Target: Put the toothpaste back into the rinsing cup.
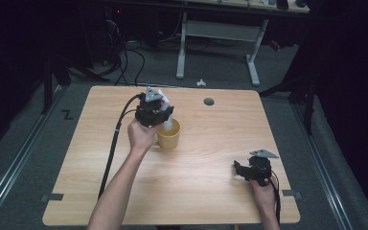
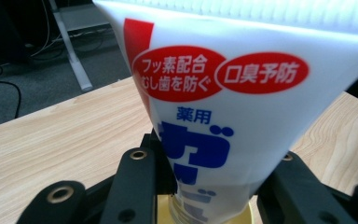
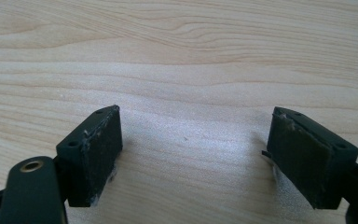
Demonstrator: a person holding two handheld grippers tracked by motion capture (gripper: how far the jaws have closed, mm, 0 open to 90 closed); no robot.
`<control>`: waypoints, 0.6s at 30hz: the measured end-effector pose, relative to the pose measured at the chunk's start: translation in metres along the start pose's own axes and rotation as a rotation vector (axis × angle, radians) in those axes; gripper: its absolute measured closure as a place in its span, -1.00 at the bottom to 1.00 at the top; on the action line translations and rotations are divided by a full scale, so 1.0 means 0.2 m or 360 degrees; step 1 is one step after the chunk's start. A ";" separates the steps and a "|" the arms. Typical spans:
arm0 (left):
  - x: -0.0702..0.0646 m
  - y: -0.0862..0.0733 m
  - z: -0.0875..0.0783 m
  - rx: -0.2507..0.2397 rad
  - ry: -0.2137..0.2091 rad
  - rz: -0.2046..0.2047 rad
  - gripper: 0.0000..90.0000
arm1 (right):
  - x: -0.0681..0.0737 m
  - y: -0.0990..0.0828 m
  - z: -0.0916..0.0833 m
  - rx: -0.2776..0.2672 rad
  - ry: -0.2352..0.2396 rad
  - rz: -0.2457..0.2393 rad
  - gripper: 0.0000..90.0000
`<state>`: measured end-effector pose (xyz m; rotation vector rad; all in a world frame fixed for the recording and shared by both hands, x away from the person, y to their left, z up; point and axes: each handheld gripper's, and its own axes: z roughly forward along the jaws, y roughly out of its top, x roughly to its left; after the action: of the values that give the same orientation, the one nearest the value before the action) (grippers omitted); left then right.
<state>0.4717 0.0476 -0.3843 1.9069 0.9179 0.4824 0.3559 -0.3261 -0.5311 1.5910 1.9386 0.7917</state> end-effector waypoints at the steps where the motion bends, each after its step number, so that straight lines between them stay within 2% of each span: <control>1: 0.00 0.00 0.00 0.0000 0.0000 0.0000 0.49 | 0.00 0.00 0.00 0.0000 0.0000 0.0000 -0.60; 18: -0.02 -0.05 0.09 0.0056 0.0029 0.0045 0.48 | 0.00 0.00 0.00 0.0000 0.0000 0.0000 -0.60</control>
<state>0.4764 0.0361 -0.4022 1.9523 0.9175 0.5043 0.3559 -0.3262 -0.5311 1.5912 1.9388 0.7920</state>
